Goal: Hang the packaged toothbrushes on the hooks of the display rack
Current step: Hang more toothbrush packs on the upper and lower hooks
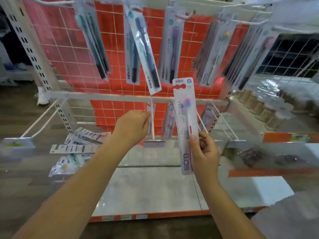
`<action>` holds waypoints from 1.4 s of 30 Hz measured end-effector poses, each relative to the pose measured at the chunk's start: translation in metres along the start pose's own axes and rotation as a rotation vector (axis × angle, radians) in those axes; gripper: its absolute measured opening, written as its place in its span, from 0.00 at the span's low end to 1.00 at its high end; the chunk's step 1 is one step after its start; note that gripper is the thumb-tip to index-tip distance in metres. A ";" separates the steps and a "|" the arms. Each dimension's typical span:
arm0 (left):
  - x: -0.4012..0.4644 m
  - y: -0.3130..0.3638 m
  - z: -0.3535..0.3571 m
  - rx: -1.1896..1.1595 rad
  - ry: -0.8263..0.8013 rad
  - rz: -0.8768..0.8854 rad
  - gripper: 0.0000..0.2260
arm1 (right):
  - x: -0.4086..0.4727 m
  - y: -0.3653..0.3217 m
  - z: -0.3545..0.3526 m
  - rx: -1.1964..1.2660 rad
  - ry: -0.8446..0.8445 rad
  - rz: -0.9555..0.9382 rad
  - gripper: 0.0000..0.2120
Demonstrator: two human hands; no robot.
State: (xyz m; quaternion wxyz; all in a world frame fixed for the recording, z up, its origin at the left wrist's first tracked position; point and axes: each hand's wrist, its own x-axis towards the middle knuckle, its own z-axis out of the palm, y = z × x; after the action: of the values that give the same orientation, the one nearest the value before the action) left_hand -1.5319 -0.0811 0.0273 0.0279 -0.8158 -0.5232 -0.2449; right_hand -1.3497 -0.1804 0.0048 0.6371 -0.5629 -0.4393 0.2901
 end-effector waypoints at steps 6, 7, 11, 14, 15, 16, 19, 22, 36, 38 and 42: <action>-0.037 0.051 0.015 -0.002 -0.090 0.001 0.20 | -0.015 0.008 -0.053 -0.002 0.034 0.039 0.03; -0.040 0.061 0.019 -0.013 -0.095 0.002 0.24 | -0.017 0.010 -0.064 -0.012 0.036 0.042 0.03; -0.063 0.104 0.038 -0.090 -0.117 -0.020 0.25 | -0.031 0.020 -0.114 -0.059 0.023 0.079 0.04; -0.090 0.139 0.058 -0.084 -0.173 -0.066 0.25 | -0.045 0.034 -0.152 -0.117 0.031 0.132 0.03; -0.100 0.150 0.065 -0.081 -0.220 -0.095 0.22 | -0.051 0.040 -0.164 -0.122 0.036 0.153 0.03; -0.109 0.160 0.072 -0.083 -0.272 -0.121 0.18 | -0.057 0.045 -0.174 -0.116 0.033 0.177 0.05; -0.140 0.187 0.091 -0.104 -0.375 -0.183 0.14 | -0.080 0.062 -0.199 -0.083 -0.015 0.276 0.07; -0.170 0.203 0.111 -0.111 -0.447 -0.225 0.14 | -0.100 0.080 -0.217 -0.063 -0.053 0.357 0.05; -0.187 0.156 0.271 -0.067 -0.631 -0.209 0.14 | -0.095 0.265 -0.179 -0.117 -0.084 0.521 0.09; -0.182 0.139 0.314 -0.052 -0.604 -0.203 0.15 | -0.087 0.311 -0.164 -0.151 -0.087 0.479 0.11; -0.165 0.110 0.392 -0.049 -0.574 -0.218 0.15 | -0.055 0.393 -0.145 -0.216 -0.103 0.365 0.13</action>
State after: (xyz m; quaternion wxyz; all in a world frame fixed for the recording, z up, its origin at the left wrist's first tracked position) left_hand -1.3465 -0.1514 -0.3645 -0.1672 -0.7911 -0.5881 -0.0186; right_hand -1.1966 -0.2166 -0.3876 0.4867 -0.6828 -0.3904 0.3802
